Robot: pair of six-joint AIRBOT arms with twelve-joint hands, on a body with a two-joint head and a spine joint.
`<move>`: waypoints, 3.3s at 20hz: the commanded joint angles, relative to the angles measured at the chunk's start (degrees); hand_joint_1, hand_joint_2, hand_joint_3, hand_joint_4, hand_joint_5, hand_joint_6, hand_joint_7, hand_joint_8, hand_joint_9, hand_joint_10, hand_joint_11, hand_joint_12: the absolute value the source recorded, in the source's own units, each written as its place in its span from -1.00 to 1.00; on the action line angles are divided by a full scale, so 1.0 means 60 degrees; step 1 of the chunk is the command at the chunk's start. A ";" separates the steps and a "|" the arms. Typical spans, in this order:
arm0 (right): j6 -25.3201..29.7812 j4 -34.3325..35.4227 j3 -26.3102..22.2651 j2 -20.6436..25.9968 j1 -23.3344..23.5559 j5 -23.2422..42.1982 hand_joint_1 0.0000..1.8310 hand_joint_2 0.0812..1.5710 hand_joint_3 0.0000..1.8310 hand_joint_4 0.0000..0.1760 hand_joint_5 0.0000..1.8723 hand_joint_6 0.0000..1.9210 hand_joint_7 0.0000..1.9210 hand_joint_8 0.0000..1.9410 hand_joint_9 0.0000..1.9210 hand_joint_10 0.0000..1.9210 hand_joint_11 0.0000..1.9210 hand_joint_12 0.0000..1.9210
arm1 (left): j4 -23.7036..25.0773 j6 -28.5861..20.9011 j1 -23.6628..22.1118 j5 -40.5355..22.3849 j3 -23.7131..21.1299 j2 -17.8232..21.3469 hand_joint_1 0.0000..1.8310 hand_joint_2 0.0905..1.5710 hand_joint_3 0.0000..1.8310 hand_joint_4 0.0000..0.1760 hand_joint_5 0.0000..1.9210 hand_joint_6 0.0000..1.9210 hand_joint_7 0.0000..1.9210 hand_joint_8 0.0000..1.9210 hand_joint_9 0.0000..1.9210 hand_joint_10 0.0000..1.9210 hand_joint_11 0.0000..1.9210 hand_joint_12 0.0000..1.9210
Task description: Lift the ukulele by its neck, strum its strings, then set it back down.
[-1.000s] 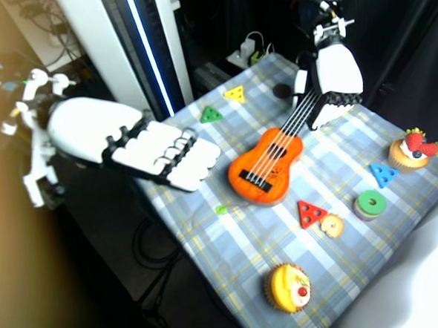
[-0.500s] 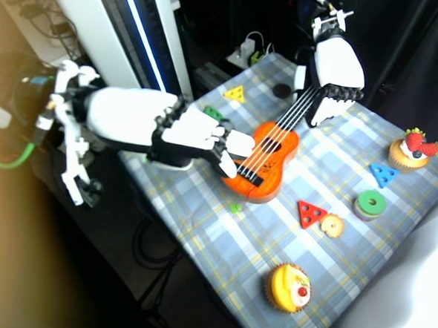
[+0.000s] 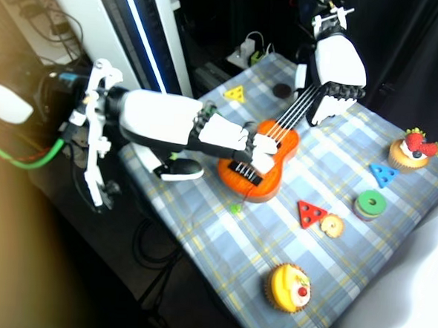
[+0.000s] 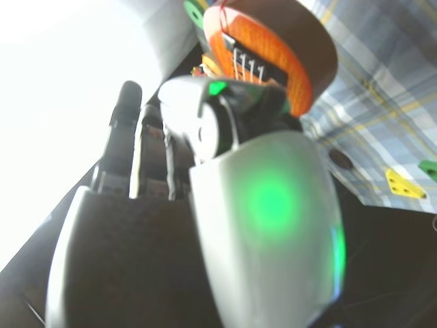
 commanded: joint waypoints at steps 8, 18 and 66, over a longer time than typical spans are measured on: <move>-0.0053 -0.0774 0.0349 -0.0727 0.0563 -0.0231 0.67 0.37 -0.36 -1.00 -0.49 -0.97 -0.93 -1.00 -1.00 -1.00 -1.00 -0.47 | 0.0251 -0.0110 -0.0171 -0.1136 -0.0110 0.0011 0.51 0.52 -1.00 -1.00 0.03 1.00 0.37 1.00 0.59 1.00 0.69 1.00; 0.3465 -0.3386 -0.0098 -0.0460 0.0560 0.0844 -0.46 0.99 -0.82 -0.45 -0.13 -0.81 -0.89 -1.00 -1.00 -1.00 -1.00 -1.00 | 0.0091 -0.0138 -0.0117 -0.1107 -0.0014 0.0027 0.54 0.53 -1.00 -1.00 0.04 1.00 0.40 1.00 0.63 1.00 0.71 1.00; 0.1520 0.2217 -0.1123 0.2007 -0.2465 0.6299 -0.39 0.53 -1.00 -0.50 -1.00 -1.00 -1.00 -1.00 -1.00 -1.00 -1.00 -0.74 | 0.1933 -0.8378 0.1856 -0.7101 -0.0502 0.2170 -0.33 0.44 -0.99 0.81 -1.00 -1.00 -1.00 -1.00 -1.00 -1.00 -1.00 -1.00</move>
